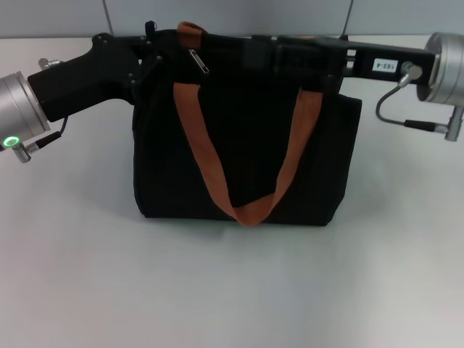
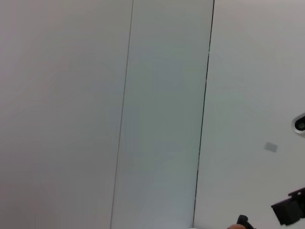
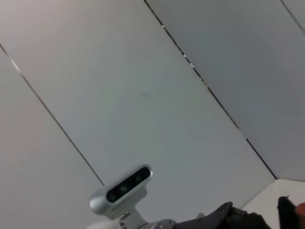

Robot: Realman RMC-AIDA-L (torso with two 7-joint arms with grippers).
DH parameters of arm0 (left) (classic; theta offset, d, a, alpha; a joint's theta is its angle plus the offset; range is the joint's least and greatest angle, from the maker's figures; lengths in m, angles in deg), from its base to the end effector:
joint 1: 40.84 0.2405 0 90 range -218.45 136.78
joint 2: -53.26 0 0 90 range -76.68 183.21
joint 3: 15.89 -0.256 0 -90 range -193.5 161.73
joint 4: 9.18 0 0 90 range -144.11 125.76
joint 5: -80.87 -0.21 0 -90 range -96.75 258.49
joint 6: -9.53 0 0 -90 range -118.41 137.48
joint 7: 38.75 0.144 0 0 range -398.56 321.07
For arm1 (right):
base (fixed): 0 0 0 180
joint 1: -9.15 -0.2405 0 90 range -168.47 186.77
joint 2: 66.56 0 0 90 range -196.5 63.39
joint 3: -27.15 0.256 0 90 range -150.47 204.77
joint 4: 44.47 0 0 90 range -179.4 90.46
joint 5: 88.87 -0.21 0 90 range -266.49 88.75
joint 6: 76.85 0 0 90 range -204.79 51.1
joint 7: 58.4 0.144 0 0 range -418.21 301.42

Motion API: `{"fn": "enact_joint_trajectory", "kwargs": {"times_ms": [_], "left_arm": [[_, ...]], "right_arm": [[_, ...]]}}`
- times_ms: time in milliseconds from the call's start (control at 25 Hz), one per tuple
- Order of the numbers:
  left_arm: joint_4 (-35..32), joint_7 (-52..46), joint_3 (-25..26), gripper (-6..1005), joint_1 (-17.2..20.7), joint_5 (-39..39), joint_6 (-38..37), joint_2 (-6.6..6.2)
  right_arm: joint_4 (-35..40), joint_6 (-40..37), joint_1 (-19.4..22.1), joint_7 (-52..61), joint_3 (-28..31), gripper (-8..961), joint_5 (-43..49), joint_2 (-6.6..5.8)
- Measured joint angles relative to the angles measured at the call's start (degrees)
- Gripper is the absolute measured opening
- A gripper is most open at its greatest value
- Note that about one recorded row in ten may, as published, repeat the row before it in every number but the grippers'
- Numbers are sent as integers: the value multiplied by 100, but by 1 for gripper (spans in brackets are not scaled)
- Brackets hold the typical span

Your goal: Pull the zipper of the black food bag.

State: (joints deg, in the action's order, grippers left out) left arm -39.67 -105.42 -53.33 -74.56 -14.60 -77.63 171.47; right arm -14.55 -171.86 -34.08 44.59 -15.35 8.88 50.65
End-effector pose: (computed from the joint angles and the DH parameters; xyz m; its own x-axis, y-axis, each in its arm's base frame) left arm -0.2301 0.3621 0.0199 0.6767 0.0784 0.7321 0.4157 -0.8614 -0.2919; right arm 0.1615 0.3714 0.0090 0.5010 -0.5591 -0.6607 -0.5204 -0.8045 0.2862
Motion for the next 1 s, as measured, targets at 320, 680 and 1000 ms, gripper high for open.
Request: {"fn": "enact_joint_trajectory", "kwargs": {"times_ms": [320,680,1000], "left_arm": [[3,-8,1,13,43,12,9,3],[40,-18,1,14,41,14,7,2],[55,-30,1,14,28,15,3,0]], "right_arm": [[156,109,-88,543,-22,711,83,-84],[130,670,-485,1184,-461,417,315,-117],[115,1204,-695,1424,-1074,346,324,-8]]}}
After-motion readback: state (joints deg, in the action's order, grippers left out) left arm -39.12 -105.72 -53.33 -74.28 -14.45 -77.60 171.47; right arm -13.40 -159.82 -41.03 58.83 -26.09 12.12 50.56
